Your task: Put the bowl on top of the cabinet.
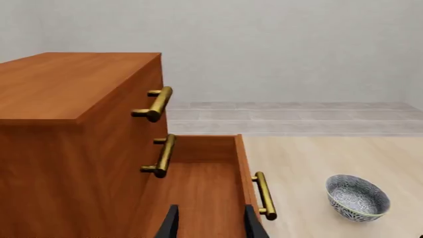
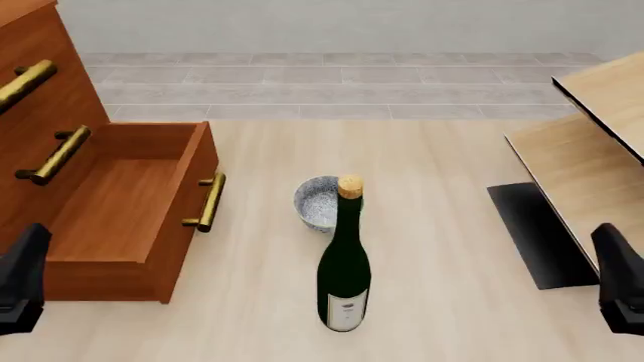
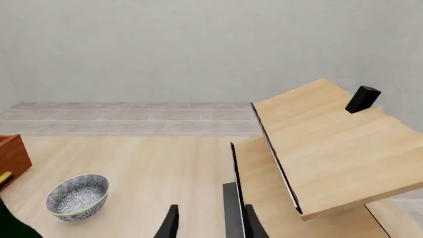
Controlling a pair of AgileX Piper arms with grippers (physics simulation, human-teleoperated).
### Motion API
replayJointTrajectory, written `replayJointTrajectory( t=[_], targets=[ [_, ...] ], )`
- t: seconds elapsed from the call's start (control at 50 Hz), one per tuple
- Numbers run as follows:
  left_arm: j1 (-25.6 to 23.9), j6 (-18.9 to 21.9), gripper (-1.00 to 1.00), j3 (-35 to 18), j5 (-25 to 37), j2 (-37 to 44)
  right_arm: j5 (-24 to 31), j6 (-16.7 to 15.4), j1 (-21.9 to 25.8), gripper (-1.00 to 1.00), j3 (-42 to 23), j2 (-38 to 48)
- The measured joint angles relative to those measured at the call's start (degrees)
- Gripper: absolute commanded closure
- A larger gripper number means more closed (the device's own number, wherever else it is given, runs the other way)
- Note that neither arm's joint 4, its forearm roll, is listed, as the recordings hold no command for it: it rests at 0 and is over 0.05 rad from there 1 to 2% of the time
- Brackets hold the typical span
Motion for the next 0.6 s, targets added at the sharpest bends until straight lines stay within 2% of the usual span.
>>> replayJointTrajectory(
  t=[0.26,0.48,0.6],
  targets=[
    [0.9,0.3,-1.0,0.0,-0.4,0.7,-0.6,0.0,0.0,-1.0,-0.1,0.7],
    [0.9,0.6,-1.0,0.0,-0.5,1.1,1.4,-0.1,0.0,-1.0,-1.5,0.1],
    [0.5,0.7,-1.0,-0.1,-4.2,5.8,2.2,-0.1,0.1,-1.0,-2.2,0.0]
  ],
)
